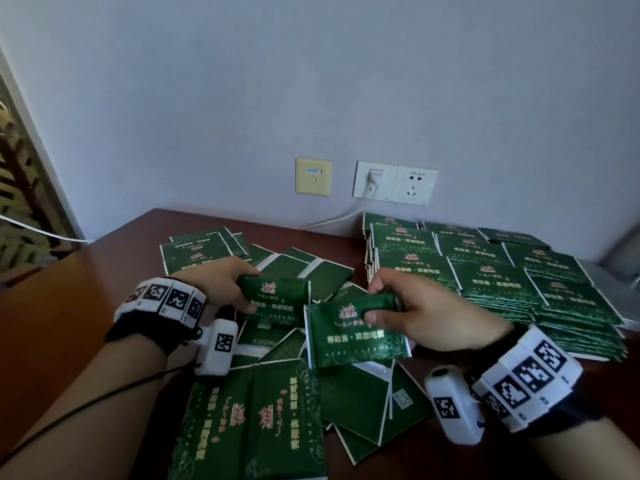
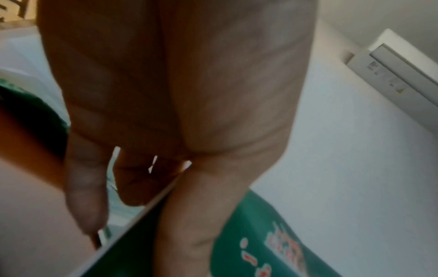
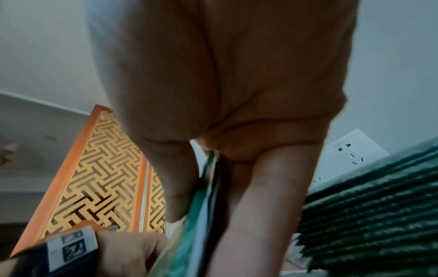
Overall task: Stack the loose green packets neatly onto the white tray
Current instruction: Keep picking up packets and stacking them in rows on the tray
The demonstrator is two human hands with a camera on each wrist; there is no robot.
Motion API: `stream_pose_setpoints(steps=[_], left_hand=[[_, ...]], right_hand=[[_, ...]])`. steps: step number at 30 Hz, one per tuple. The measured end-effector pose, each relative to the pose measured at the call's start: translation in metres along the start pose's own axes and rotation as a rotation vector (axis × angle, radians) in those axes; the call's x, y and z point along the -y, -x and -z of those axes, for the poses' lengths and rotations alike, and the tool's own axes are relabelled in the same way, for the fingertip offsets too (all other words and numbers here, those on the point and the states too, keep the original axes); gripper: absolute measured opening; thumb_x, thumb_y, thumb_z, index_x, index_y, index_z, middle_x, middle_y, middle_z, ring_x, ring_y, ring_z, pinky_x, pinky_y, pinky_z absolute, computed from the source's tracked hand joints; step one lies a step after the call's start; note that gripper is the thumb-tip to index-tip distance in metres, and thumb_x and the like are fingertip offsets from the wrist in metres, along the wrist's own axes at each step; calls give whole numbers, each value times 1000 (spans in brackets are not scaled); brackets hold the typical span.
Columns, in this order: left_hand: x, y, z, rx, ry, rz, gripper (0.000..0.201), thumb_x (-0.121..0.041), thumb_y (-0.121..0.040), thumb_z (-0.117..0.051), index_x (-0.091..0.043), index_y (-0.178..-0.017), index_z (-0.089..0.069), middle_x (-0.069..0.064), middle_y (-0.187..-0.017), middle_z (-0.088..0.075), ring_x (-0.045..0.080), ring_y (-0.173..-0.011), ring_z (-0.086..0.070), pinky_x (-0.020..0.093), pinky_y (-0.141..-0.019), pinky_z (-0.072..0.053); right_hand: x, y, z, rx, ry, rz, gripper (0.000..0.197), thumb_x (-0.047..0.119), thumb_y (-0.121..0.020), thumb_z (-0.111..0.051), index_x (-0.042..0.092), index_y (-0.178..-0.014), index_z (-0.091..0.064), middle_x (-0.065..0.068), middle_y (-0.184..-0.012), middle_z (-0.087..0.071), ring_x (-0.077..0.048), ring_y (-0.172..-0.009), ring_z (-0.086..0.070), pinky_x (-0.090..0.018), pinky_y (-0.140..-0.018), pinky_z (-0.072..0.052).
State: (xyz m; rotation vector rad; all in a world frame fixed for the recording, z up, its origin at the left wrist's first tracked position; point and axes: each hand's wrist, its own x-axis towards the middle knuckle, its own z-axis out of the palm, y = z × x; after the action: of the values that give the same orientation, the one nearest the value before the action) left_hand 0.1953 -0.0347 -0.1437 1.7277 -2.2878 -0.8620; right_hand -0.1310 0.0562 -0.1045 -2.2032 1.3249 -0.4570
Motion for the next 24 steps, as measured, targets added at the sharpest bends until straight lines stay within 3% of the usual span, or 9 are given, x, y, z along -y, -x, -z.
stream_pose_setpoints(steps=[2, 4, 8, 12, 15, 17, 21, 22, 24], left_hand=[[-4, 0, 0, -95, 55, 2, 17, -13, -76, -85, -27, -76, -74, -8, -72, -74, 7, -71, -69, 25, -70, -54], [-6, 2, 0, -169, 140, 16, 19, -8, -75, -84, -22, -67, -75, -3, -67, -73, 7, -63, -68, 21, -60, -52], [-8, 3, 4, -214, 174, -32, 10, -17, -74, -86, -23, -78, -79, -3, -80, -76, 15, -80, -72, 34, -84, -55], [-20, 8, 5, -291, 268, -122, 1, -15, -82, -78, -15, -82, -79, 4, -79, -77, 20, -77, -72, 43, -83, -55], [-37, 13, 4, -387, 378, -178, 11, -15, -81, -77, -13, -92, -76, 13, -87, -76, 40, -85, -71, 54, -82, -55], [-53, 15, 2, -435, 489, -184, 20, -14, -79, -76, -16, -98, -72, 16, -86, -75, 46, -80, -69, 48, -71, -56], [-98, 19, -6, -461, 595, -218, 57, 0, -76, -75, -35, -117, -60, 10, -65, -67, 24, -56, -64, 28, -48, -54], [-111, 19, -8, -451, 597, -236, 62, 3, -77, -74, -38, -120, -60, 7, -63, -66, 20, -54, -64, 27, -48, -55], [-146, 15, -11, -409, 654, -278, 55, 5, -80, -68, -34, -118, -65, 6, -77, -74, 20, -62, -71, 30, -53, -59]], right_hand=[[-5, -3, -5, 67, 70, -46, 21, 33, -93, -66, 33, -104, -48, -4, -84, -64, -9, -61, -52, -37, -60, -49], [-7, -4, -8, 105, 94, -74, 32, 29, -93, -67, 37, -112, -43, -1, -89, -62, -10, -67, -55, -36, -66, -51], [-5, -4, -11, 173, 92, -101, 54, 16, -89, -71, 36, -125, -36, 8, -93, -59, -4, -75, -57, -19, -63, -46], [2, 9, 4, 100, -119, -77, 45, 9, -92, -67, 29, -121, -40, -2, -98, -60, -19, -76, -67, -35, -64, -60], [-3, 31, 35, -52, -370, -14, 46, 4, -91, -66, 28, -123, -42, -7, -100, -60, -28, -69, -67, -35, -48, -57], [-14, 47, 61, -226, -423, 37, 45, 4, -89, -69, 26, -121, -47, -4, -96, -65, -26, -62, -65, -29, -41, -51], [-59, 87, 119, -589, -424, 11, 19, 6, -85, -73, 17, -99, -65, 4, -75, -57, -10, -52, -50, -23, -40, -48], [-73, 97, 131, -656, -425, -25, 14, 7, -85, -73, 17, -94, -69, 2, -76, -54, -9, -53, -49, -23, -42, -49], [-103, 118, 155, -752, -446, -120, 14, 4, -86, -71, 17, -91, -73, 1, -79, -53, -7, -57, -55, -19, -45, -50]])
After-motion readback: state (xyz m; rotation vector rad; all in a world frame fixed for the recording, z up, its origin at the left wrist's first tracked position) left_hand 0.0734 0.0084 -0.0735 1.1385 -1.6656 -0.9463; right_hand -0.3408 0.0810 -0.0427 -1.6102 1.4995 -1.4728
